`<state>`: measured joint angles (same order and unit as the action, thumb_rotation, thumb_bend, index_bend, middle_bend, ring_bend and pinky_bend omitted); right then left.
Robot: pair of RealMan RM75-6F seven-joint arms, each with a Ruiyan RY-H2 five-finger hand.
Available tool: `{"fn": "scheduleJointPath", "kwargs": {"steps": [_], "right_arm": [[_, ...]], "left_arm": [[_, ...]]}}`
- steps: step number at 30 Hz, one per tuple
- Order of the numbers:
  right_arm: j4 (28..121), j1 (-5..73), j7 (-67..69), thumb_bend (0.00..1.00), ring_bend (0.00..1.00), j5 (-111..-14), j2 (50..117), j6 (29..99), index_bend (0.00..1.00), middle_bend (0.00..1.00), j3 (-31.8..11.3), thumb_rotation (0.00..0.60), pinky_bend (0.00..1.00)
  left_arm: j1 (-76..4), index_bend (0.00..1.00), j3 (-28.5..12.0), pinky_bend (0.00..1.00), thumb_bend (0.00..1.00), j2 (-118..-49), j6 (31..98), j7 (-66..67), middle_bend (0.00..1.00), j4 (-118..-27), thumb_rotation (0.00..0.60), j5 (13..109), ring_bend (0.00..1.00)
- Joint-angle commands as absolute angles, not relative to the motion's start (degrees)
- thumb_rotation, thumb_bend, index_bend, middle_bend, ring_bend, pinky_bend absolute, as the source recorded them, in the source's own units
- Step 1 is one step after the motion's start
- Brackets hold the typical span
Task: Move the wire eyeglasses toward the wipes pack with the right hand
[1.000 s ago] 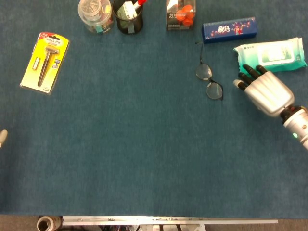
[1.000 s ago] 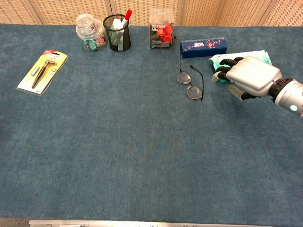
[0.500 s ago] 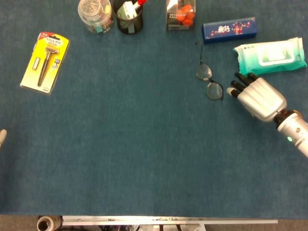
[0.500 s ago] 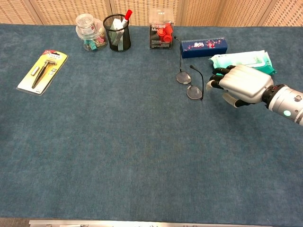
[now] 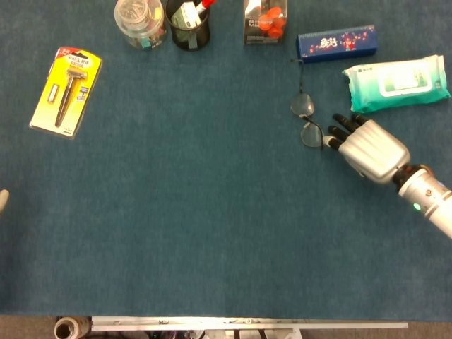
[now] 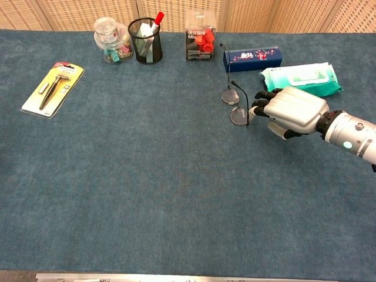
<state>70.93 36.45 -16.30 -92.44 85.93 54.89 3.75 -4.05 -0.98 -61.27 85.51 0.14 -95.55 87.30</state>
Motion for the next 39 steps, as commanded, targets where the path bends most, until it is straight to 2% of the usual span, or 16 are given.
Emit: {"fn": "scheduleJointPath", "kwargs": {"steps": [1, 23, 39], "right_arm": [[70.7, 36.5, -15.6, 0.57, 0.13, -93.0, 86.2, 55.3, 0.29, 0.28, 4.0, 0.600, 0.26], [71.6, 36.9, -12.6, 0.57, 0.13, -96.3, 87.1, 56.9, 0.29, 0.28, 5.3, 0.600, 0.26], [87.3, 36.0, -17.5, 0.57, 0.13, -100.0, 78.3, 62.5, 0.29, 0.29, 5.0, 0.600, 0.27]], "left_arm": [[-4.0, 0.67, -1.0, 0.56, 0.23, -61.3, 85.5, 0.2, 0.55, -95.5, 0.600, 87.3, 0.44], [-4.0, 0.67, -0.9, 0.56, 0.23, -61.3, 85.6, 0.4, 0.55, -95.7, 0.600, 87.5, 0.44], [-3.9, 0.67, -1.0, 0.56, 0.23, -61.4, 85.7, 0.6, 0.55, -95.8, 0.600, 87.4, 0.44]]}}
